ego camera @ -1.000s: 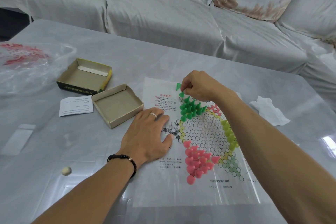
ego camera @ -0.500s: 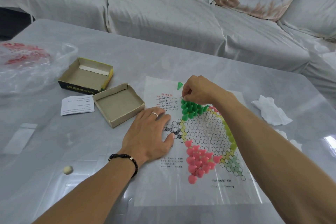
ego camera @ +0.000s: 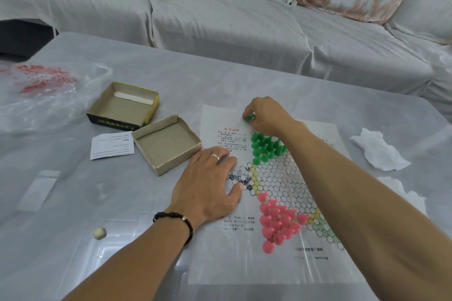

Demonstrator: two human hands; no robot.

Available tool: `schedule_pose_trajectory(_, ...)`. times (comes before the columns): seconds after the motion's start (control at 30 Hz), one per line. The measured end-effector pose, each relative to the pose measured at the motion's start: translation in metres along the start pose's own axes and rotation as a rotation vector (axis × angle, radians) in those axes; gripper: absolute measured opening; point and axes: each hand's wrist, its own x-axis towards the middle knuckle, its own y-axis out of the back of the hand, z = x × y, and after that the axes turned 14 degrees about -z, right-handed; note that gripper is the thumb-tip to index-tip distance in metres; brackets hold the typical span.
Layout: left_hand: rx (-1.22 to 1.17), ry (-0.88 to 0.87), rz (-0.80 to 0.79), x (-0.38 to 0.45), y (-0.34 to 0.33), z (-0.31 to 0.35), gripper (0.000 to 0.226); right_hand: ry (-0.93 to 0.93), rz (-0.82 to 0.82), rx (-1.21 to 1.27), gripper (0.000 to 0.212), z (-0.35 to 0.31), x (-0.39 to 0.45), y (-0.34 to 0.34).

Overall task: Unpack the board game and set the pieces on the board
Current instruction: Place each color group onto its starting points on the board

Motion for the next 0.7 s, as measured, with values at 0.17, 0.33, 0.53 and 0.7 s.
schedule_pose_trajectory(0.17,0.005,-0.002,-0.005,0.0,-0.001,0.0,0.041,0.025,0.061,0.007,0.019,0.001,-0.005,0.008)
schedule_pose_trajectory(0.33,0.014,0.0,-0.011,0.0,0.0,0.0,0.041,0.053,0.155,0.164,0.007,0.008,-0.022,0.016)
schedule_pose_trajectory(0.53,0.014,0.005,-0.018,0.0,0.001,0.001,0.042,0.047,0.143,0.295,0.008,0.013,-0.033,0.016)
schedule_pose_trajectory(0.7,0.016,0.009,-0.03,0.0,0.001,0.0,0.043,0.069,0.135,0.318,0.012,0.014,-0.036,0.012)
